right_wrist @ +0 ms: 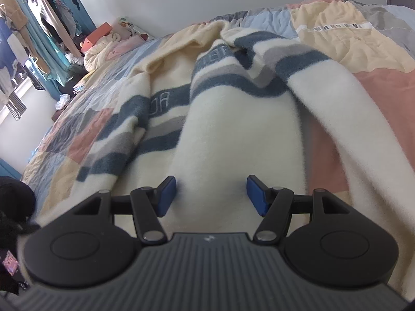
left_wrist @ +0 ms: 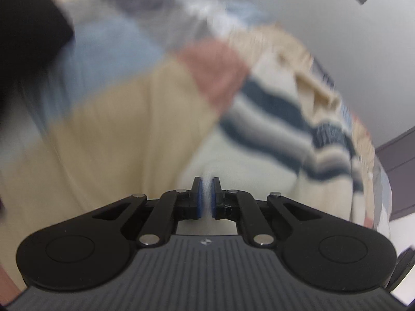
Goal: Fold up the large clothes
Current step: 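Release the left gripper and smooth the sweater front flat on the quilt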
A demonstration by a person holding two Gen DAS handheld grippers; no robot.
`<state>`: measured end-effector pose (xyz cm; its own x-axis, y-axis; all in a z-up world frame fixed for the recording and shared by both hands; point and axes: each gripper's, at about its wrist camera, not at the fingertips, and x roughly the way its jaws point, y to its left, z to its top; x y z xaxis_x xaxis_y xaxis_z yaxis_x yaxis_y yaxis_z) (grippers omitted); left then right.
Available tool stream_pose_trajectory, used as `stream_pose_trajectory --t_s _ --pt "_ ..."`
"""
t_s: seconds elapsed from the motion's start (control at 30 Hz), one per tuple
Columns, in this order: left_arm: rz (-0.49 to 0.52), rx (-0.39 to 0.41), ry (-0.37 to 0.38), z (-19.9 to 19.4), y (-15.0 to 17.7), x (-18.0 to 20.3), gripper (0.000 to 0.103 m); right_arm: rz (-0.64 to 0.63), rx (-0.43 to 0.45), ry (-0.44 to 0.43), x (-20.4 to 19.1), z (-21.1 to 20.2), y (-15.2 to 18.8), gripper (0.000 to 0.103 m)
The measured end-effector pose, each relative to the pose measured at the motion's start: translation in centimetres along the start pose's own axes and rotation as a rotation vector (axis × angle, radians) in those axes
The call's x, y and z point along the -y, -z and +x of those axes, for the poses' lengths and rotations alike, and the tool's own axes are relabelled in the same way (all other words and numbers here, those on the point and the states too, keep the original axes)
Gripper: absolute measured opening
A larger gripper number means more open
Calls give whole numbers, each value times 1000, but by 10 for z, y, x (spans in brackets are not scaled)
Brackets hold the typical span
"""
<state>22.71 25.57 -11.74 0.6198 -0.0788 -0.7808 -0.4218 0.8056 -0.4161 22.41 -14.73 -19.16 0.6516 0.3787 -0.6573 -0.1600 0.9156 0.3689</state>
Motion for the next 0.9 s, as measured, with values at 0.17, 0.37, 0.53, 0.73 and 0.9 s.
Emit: stream_pose_trajectory --t_s 0.17,0.37,0.53,0.73,0.9 --pt "118 214 -148 -39 -97 14 7 -91 43 59 -13 1 -1 64" --pt "180 418 -351 -29 -186 19 7 -94 35 70 -13 9 -3 64" --pt "187 369 -526 52 -216 -17 7 -111 46 84 -16 16 -5 64" --pt "102 266 -586 139 -208 -76 7 -120 47 83 -20 31 -11 67" --pt "51 230 -593 178 -187 -98 8 -111 31 71 -18 46 -17 69"
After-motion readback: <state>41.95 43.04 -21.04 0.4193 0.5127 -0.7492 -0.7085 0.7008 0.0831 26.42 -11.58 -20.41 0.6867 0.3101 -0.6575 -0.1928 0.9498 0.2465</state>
